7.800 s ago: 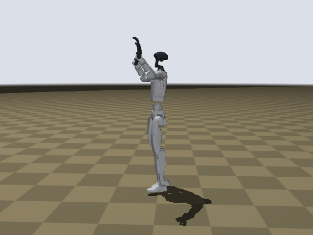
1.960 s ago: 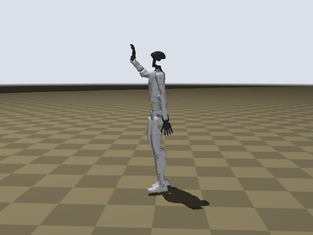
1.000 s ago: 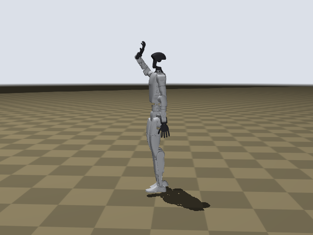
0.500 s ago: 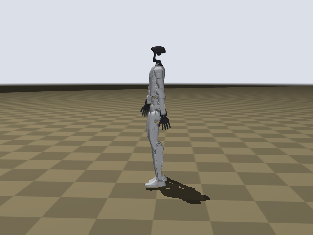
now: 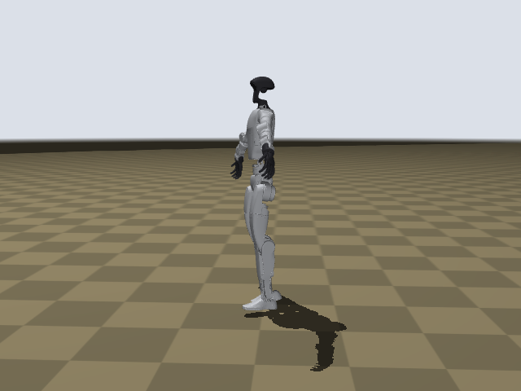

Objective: Upper body actions

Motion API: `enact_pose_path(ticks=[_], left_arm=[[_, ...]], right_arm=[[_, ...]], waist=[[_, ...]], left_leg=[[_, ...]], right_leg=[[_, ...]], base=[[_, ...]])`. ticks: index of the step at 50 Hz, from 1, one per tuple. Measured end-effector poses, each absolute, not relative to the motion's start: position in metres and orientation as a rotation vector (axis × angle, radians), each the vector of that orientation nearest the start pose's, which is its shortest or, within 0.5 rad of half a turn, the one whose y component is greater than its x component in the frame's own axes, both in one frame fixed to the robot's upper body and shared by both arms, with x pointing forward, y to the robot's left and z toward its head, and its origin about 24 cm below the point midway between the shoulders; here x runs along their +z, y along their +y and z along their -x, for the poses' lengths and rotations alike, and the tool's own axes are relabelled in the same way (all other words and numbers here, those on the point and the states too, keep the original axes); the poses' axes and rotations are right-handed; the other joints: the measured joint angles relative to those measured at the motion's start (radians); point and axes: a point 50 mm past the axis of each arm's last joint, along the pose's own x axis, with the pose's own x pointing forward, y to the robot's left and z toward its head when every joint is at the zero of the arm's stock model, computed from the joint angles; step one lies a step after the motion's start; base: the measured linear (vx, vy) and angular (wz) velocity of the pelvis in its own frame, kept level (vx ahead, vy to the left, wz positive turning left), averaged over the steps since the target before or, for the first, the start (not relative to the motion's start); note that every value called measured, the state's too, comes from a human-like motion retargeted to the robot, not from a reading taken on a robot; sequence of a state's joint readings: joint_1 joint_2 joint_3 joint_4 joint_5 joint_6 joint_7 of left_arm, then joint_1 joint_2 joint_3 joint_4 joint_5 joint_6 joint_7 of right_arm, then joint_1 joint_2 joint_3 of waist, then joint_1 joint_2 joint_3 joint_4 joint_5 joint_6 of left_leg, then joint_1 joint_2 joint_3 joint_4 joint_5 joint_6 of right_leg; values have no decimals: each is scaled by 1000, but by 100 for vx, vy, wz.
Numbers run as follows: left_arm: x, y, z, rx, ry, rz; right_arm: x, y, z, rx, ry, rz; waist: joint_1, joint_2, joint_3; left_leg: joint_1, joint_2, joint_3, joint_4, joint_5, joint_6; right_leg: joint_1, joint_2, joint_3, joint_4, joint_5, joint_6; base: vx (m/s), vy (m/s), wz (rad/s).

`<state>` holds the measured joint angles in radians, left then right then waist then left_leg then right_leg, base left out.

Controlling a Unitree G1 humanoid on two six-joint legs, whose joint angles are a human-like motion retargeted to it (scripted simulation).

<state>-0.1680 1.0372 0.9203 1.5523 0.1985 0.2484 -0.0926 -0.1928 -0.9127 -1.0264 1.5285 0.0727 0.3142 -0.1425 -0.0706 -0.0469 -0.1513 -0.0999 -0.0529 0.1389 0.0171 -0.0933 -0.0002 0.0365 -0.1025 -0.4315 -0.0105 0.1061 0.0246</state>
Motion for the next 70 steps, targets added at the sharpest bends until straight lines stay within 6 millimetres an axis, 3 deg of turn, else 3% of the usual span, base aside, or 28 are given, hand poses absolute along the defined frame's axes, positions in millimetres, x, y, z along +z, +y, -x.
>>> enact_pose_path(ticks=[3, 6, 10, 14, 17, 18, 20, 21, 22, 25, 26, 27, 30, 32, 34, 37, 40, 43, 46, 49, 52, 55, 59, 62, 63, 64, 67, 70], left_arm=[[127, 534, -95, 1362, 620, -118], [235, 537, -136, 1411, 187, -302], [371, 470, -187, 1306, -387, -708], [457, 350, -197, 1212, -923, -1233], [482, 249, -187, 1161, -1263, -1801], [485, 218, -182, 1175, -1366, -1982], [480, 176, -170, 1191, -1599, -2230], [475, 168, -171, -1184, 1811, 2360], [471, 164, -172, -1068, 1854, 2290], [478, 191, -180, -998, 1865, 2320], [490, 219, -184, -1221, 1822, 2395], [495, 253, -188, 1280, -1503, -2136], [462, 383, -181, 1616, -668, -1730], [423, 452, -162, 1643, -232, -1382], [368, 502, -146, 1583, 31, -979], [268, 537, -134, 1475, 217, -302], [182, 537, -127, 1344, 173, 323], [151, 537, -113, 1441, -89, 651], [183, 540, -98, 1767, -328, 496], [261, 528, -107, 1910, -508, 19], [339, 495, -134, 1746, -725, -351], [406, 433, -158, 1503, -1036, -708], [469, 323, -154, 1277, -1415, -1441], [483, 254, -131, 1314, -1695, -1839], [478, 225, -119, -1460, 2080, 2060], [469, 202, -111, -1315, 2122, 1904], [441, 165, -105, -911, 2299, 1740], [441, 172, -124, -759, 2386, 1915]], right_arm=[[116, -528, -104, -1457, 554, -105], [250, -527, -156, -1475, 123, 228], [406, -436, -191, -1508, -493, 905], [475, -302, -168, -1570, -1278, 1388], [472, -207, -145, -1339, -1897, 1541], [465, -181, -141, 1453, 2474, -1865], [451, -141, -135, 1070, 2585, -1728], [452, -130, -135, 962, 2598, -1663], [453, -126, -136, 892, 2593, -1612], [483, -178, -146, 1172, 2476, -1650], [498, -214, -155, 1443, 2352, -1812], [508, -252, -163, -1458, -1838, 1648], [486, -373, -191, -1660, -813, 1425], [442, -446, -187, -1547, -275, 1102], [382, -497, -172, -1413, 28, 702], [294, -532, -140, -1320, 186, 68], [228, -532, -127, -1300, 128, -514], [196, -528, -150, -1331, -143, -922], [197, -525, -169, -1271, -432, -1177], [250, -510, -201, -1130, -620, -1002], [333, -462, -230, -954, -714, -441], [396, -410, -229, -976, -729, 282], [470, -330, -171, -1417, -1019, 1231], [486, -246, -128, -1578, -1548, 1663], [477, -210, -112, -1557, -1853, 1756], [464, -184, -102, 1488, 2126, -1796], [430, -148, -91, 1029, 2415, -1605], [437, -164, -110, 940, 2524, -1707]], waist=[[5, 13, -34], [2, 23, -64], [-3, 28, -102], [7, 11, -103], [7, -12, -107], [-2, -19, -112], [-26, -16, -124], [-30, -5, -128], [-33, 3, -131], [-16, 6, -112], [3, 7, -103], [18, 12, -99], [30, 34, -122], [22, 28, -133], [25, 25, -138], [34, 34, -140], [30, 57, -141], [12, 66, -142], [6, 48, -141], [5, 32, -139], [7, 35, -145], [5, 38, -156], [3, 28, -167], [5, 20, -161], [6, 17, -155], [7, 14, -148], [4, 9, -135], [-4, 11, -143]], left_leg=[[-34, 5, 4, 5, -4, -3], [-57, 7, 12, 7, -7, -4], [-60, 6, 18, 4, -9, -5], [-44, 2, 19, 1, -10, -5], [-34, 2, 18, 0, -11, -5], [-34, 3, 15, -1, -11, -5], [-37, 4, 10, -2, -11, -5], [-38, 5, 9, -3, -10, -5], [-40, 6, 8, -3, -10, -5], [-44, 8, 10, -1, -12, -6], [-45, 9, 13, 0, -13, -6], [-47, 11, 17, 0, -14, -7], [-66, 16, 24, 3, -14, -9], [-83, 19, 23, 4, -13, -10], [-99, 23, 25, 4, -12, -12], [-116, 27, 25, 4, -12, -13], [-123, 27, 20, 2, -12, -12], [-117, 21, 16, -2, -14, -9], [-104, 15, 12, -2, -17, -7], [-87, 12, 11, 2, -18, -8], [-80, 10, 15, 2, -19, -8], [-81, 7, 16, 0, -19, -8], [-90, 5, 17, -1, -19, -9], [-85, 3, 19, -2, -20, -9], [-82, 2, 21, -2, -20, -9], [-77, 2, 22, -3, -21, -9], [-64, 2, 22, -4, -22, -8], [-64, 2, 17, -5, -22, -6]], right_leg=[[-34, 1, 5, 4, -2, 2], [-60, 2, 15, 6, -3, 2], [-67, 0, 20, 6, -5, 2], [-53, 1, 17, 5, -7, 1], [-43, 3, 16, 3, -9, 2], [-42, 4, 14, 3, -9, 2], [-43, 6, 10, 2, -11, 4], [-44, 7, 10, 2, -11, 5], [-45, 8, 10, 2, -11, 5], [-51, 8, 13, 4, -12, 5], [-54, 8, 17, 5, -11, 4], [-59, 8, 21, 6, -10, 4], [-81, 8, 30, 9, -8, 5], [-97, 6, 29, 10, -8, 6], [-113, 7, 32, 11, -8, 7], [-128, 9, 31, 11, -9, 9], [-134, 13, 26, 10, -13, 9], [-129, 16, 23, 7, -15, 7], [-114, 17, 21, 5, -17, 7], [-94, 15, 18, 5, -19, 7], [-88, 13, 20, 6, -18, 8], [-91, 9, 20, 5, -17, 8], [-98, 4, 18, 3, -16, 9], [-96, 3, 20, 3, -16, 8], [-94, 3, 22, 3, -16, 8], [-91, 4, 24, 3, -16, 8], [-79, 6, 25, 4, -17, 8], [-77, 7, 22, 3, -17, 9]], base=[[-5, 8, -3], [-5, 7, -15], [5, 3, -5], [0, 0, 0], [4, 0, 3], [0, 0, 0], [0, 0, 0], [0, 0, 0], [0, 0, 0], [-2, 0, -4], [-8, 1, -18], [-9, 1, -22], [-5, -5, -11], [-2, -10, 5], [-8, -3, 0], [-2, 0, 0], [-2, 1, 2], [-4, 7, 5], [-2, 5, 1], [4, -1, -1], [0, 0, 0], [0, 0, 0], [3, -1, 2], [0, 0, 0], [0, 0, 0], [0, 0, 0], [0, 0, 0], [-2, 1, 3]])
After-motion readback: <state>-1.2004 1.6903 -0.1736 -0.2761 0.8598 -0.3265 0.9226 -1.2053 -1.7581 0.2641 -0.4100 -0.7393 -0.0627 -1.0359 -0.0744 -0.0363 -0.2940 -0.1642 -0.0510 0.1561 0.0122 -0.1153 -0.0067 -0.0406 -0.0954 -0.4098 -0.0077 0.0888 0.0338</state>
